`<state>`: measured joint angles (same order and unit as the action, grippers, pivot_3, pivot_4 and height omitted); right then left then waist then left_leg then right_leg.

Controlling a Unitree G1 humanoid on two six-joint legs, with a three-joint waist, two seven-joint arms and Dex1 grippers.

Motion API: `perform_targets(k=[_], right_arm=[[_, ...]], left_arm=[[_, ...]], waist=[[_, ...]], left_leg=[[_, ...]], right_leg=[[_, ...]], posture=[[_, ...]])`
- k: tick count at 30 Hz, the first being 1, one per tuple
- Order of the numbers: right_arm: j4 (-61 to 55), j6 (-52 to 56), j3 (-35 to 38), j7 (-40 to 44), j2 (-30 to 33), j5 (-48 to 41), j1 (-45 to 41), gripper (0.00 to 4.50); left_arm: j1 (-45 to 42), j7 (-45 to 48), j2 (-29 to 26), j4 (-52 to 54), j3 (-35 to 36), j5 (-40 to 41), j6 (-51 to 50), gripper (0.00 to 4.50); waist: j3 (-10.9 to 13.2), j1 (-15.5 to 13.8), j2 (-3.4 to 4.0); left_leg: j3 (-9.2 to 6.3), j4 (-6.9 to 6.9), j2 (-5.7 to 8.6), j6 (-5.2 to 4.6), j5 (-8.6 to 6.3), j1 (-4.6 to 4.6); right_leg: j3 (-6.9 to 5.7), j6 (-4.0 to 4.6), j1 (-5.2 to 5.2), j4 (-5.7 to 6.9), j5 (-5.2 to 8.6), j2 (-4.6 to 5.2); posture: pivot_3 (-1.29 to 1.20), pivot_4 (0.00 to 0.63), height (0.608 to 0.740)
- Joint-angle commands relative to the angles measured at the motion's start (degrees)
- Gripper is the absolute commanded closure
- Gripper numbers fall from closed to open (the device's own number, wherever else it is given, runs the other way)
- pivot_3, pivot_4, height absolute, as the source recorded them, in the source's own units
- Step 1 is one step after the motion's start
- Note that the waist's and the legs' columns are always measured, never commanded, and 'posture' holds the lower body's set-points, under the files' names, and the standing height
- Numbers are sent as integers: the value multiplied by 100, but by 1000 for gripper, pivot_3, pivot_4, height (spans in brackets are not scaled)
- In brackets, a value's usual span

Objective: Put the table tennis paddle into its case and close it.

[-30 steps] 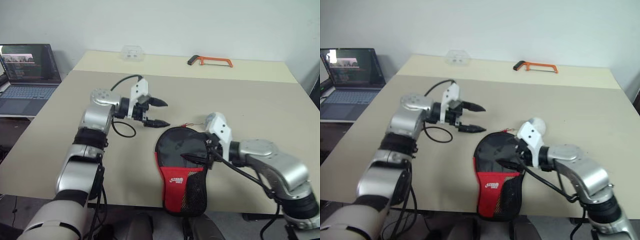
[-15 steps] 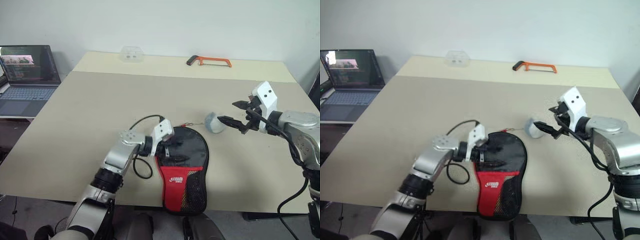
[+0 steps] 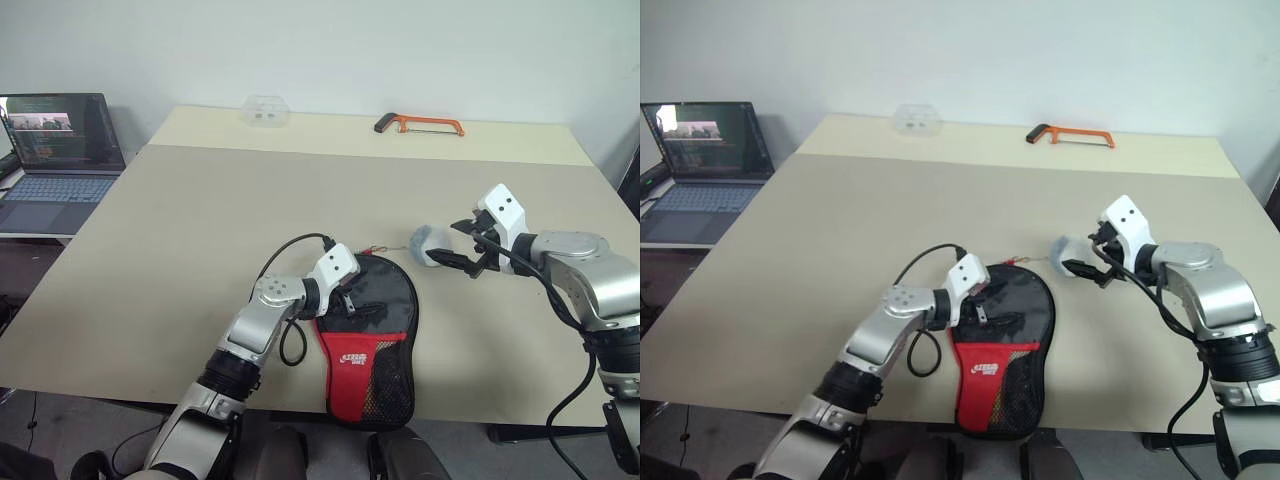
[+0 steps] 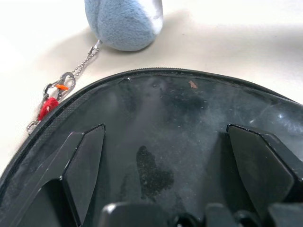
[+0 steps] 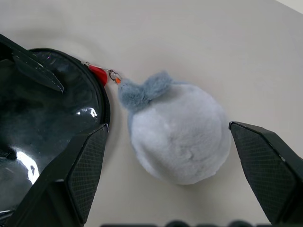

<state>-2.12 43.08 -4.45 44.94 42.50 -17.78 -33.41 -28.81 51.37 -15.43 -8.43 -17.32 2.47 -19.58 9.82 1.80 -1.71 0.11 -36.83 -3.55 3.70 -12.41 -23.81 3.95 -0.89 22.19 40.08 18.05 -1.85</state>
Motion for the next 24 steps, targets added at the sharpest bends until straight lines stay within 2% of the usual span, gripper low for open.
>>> perform_targets(k=[1, 9, 14, 20, 24], right_arm=[[125, -269, -121, 8, -82, 234, -244, 0], [932, -883, -619, 70, -480, 810, -445, 0], [1612, -1311, -769, 101, -709, 1106, -574, 0], [2524, -1819, -759, 106, -972, 1404, -795, 0], [3219, -1994, -636, -199, -1195, 1554, -1082, 0]], left_arm=[[149, -9, -36, -41, -176, -51, -135, 30], [46, -98, 81, -141, -233, -37, -142, 30], [-61, -104, 380, -417, -226, 75, -156, 30], [-203, -74, 466, -611, -211, 46, -129, 30], [-217, -57, 407, -632, -160, 68, -113, 30]], waist=[[-1, 5, 2], [-2, 2, 2], [-6, -16, 4], [-9, -9, 8], [-11, 2, 11]], left_leg=[[1, 0, 0, 0, 0, 1], [2, -1, 2, 0, 0, 2], [0, -1, 2, 0, 0, 3], [-1, -3, 3, 0, 0, 8], [1, -2, 2, 0, 0, 13]], right_leg=[[1, 0, 0, 1, 0, 0], [1, 0, -2, -1, 0, 0], [-2, 0, -7, -2, 0, 0], [-3, -2, -13, -2, -2, 1], [0, -2, -14, -1, -2, 1]], posture=[[0, 150, 740], [0, 150, 740], [0, 150, 740], [0, 150, 740], [0, 150, 740]])
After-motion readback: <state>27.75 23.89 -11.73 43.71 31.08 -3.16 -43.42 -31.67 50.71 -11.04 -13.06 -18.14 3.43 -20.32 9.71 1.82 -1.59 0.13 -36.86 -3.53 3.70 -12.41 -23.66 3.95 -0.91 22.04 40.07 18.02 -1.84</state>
